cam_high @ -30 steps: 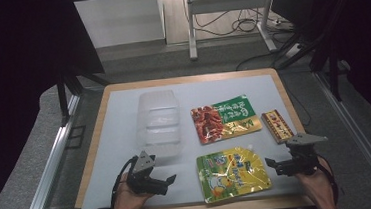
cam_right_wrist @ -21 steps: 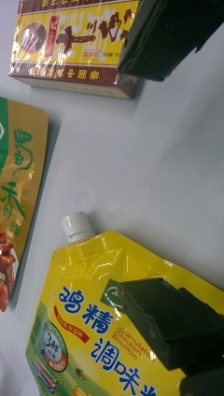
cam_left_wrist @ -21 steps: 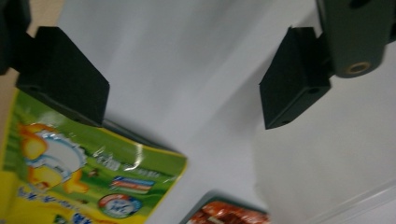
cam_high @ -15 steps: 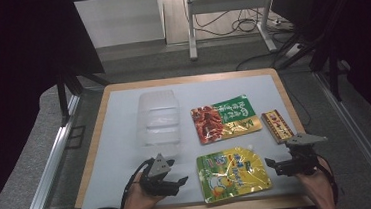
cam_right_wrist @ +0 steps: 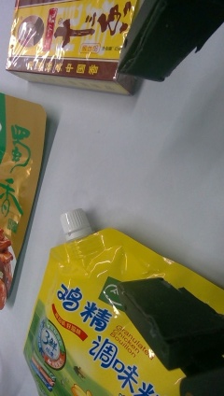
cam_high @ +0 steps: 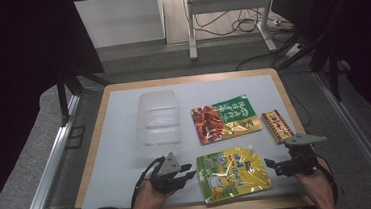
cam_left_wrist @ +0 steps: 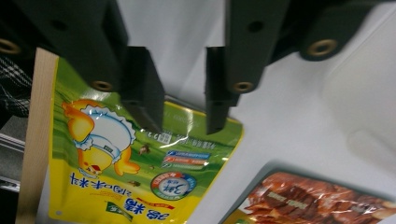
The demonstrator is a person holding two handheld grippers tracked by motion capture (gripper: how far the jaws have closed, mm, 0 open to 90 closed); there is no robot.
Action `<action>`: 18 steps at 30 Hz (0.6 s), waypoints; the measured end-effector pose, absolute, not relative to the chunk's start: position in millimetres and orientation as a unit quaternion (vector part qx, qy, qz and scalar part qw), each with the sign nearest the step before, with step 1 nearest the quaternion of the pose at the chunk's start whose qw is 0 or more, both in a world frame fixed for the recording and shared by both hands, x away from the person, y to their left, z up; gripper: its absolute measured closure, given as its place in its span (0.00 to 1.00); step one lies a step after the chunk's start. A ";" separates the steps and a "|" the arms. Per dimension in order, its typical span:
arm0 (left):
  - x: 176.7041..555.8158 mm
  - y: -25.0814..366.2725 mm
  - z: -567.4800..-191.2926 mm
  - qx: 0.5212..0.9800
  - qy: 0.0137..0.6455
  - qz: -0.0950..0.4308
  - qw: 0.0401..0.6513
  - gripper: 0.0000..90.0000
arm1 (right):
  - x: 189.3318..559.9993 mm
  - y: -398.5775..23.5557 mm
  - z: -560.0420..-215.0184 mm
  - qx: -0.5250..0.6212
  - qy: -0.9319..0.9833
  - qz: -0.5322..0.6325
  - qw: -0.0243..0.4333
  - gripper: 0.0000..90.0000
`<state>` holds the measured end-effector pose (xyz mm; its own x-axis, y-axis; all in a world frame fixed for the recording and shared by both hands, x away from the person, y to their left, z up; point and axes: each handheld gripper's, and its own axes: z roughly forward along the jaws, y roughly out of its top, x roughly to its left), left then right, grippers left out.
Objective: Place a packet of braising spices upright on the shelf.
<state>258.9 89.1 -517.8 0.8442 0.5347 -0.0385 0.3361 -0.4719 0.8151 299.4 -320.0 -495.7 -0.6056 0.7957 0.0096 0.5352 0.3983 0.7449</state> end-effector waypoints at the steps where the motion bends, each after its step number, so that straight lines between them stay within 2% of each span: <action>1: 259.5 86.9 -518.2 0.851 0.255 0.111 0.446 0.90 | 299.6 -320.0 -495.9 0.407 0.817 0.368 0.176 0.00; 6: 263.2 75.0 -519.5 0.849 0.256 0.105 0.450 1.00 | 299.7 -319.9 -496.0 0.407 0.818 0.368 0.175 0.00; 18: 275.0 51.0 -529.6 0.851 0.249 0.096 0.452 1.00 | 300.5 -319.6 -497.3 0.406 0.820 0.366 0.171 0.00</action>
<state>275.0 51.0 -529.6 0.8579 0.5102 -0.0609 0.3360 -0.4672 0.8178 300.5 -319.6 -497.3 -0.6118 0.7908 0.0168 0.5402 0.4022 0.7392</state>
